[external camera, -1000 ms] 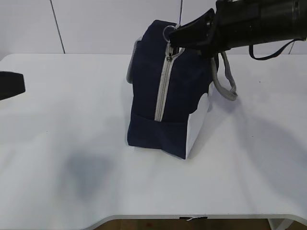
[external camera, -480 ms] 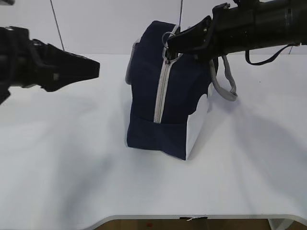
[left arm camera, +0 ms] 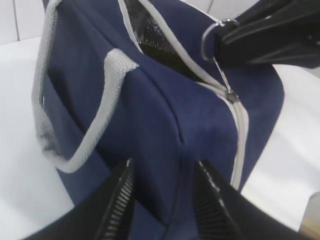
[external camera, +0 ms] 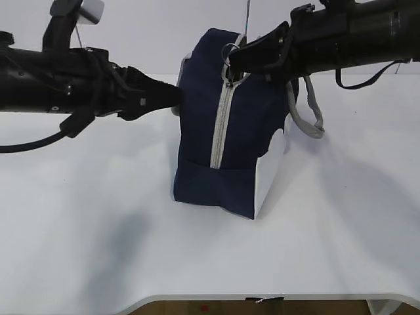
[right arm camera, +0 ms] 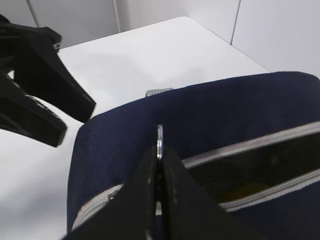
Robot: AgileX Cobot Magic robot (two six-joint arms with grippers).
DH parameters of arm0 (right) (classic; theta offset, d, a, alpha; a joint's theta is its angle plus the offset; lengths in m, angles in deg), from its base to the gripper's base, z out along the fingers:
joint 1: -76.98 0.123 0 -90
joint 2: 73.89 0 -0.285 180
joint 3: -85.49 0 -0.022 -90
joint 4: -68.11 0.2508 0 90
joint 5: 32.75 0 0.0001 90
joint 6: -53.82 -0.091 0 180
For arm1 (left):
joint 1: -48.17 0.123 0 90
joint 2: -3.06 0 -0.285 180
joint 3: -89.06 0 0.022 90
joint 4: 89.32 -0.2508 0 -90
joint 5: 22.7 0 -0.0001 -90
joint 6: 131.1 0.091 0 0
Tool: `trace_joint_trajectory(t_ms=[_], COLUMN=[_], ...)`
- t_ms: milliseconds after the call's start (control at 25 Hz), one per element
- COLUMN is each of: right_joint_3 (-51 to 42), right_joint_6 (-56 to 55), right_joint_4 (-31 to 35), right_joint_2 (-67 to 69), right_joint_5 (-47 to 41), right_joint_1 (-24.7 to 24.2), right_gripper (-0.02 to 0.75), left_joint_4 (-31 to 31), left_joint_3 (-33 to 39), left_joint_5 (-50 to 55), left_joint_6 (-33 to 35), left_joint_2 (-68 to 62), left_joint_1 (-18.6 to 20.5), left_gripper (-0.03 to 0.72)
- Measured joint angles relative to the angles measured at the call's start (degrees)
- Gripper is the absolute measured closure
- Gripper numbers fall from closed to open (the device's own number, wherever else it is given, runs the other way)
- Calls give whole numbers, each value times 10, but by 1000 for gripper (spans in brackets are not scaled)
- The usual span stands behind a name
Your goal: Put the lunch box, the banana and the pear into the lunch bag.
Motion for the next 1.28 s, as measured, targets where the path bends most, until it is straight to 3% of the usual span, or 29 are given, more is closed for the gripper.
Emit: trace_joint_trajectory(t_ms=[760,880,1160,1280], right_joint_3=[0,0,0,0], right_joint_6=[0,0,0,0], right_joint_4=[11,11,17,42], right_joint_2=[0,0,0,0], right_joint_5=[2,2,2,2], right_joint_1=[0,0,0,0], right_gripper=[732,732,732,732], left_joint_4=[15,16,18,18], left_joint_3=[-24,-24,-24,-24], left_joint_5=[49,50,50,51], left_joint_6=[11,11,11,11], left_joint_2=[-42,-51,-59,-59], left_joint_1=[-5,-11,-22,-22], left_gripper=[386,418,582,609])
